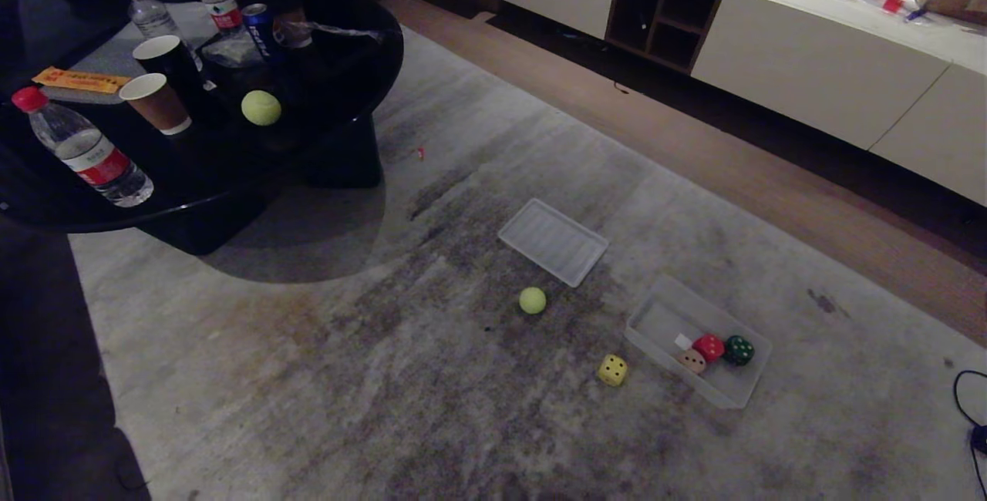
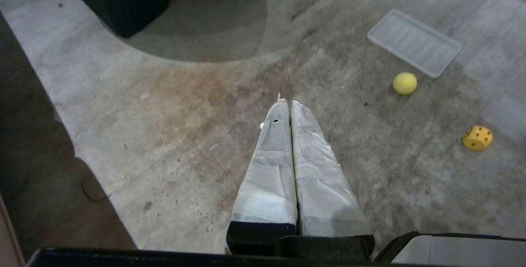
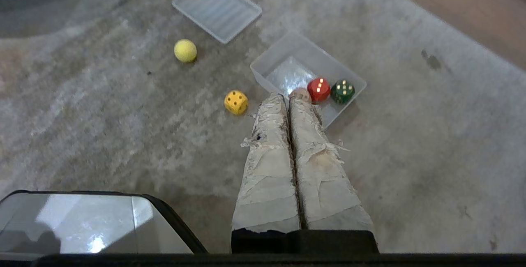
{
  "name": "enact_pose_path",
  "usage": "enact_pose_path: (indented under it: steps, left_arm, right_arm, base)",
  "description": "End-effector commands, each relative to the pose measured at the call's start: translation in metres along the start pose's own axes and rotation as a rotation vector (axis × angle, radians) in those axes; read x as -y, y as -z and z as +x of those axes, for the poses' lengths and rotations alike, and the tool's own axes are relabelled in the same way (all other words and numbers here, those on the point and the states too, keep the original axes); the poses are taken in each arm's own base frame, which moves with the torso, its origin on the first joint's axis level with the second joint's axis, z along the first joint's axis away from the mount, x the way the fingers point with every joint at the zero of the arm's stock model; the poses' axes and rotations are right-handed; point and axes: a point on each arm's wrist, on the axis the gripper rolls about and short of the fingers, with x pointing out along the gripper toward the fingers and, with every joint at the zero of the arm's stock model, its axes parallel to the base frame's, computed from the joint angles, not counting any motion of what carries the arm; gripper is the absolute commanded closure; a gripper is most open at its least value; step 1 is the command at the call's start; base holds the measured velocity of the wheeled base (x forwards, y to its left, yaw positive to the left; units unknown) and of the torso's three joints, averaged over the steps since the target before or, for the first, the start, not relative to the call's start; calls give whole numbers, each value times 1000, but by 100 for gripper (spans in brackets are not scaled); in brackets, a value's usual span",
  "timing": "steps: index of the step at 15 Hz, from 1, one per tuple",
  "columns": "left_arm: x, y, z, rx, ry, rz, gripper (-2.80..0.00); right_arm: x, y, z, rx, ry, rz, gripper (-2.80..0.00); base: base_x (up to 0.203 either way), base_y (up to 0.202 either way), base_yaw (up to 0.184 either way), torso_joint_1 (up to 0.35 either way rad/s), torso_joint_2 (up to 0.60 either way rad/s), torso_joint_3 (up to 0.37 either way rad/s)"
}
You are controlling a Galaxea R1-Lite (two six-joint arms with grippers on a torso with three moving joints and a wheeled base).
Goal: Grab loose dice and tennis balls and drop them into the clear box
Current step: Find toys out of the box
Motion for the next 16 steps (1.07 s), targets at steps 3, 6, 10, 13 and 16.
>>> enact_pose_path:
  steps: [3, 6, 10, 13, 16]
  left_arm:
    - [0, 0, 0, -3, 0, 1, 0]
    - [0, 0, 0, -3, 0, 1, 0]
    - [0, 0, 0, -3, -2, 1, 0]
    - [0, 0, 0, -3, 0, 1, 0]
    - [0, 0, 0, -3, -2, 1, 0]
  right_arm:
    - [0, 0, 0, -1, -1, 0, 0]
    - [0, 0, 0, -1, -2, -1, 0]
    - [0, 0, 0, -1, -1, 0, 0]
    - [0, 0, 0, -1, -2, -1, 0]
    - [0, 0, 0, -1, -2, -1, 0]
  base:
    - [0, 0, 0, 5, 1, -197]
    - [0, 0, 0, 3, 1, -198]
    - [0, 0, 0, 1, 5, -201]
    - [0, 0, 0, 1, 2, -200]
    - [0, 0, 0, 0, 3, -197]
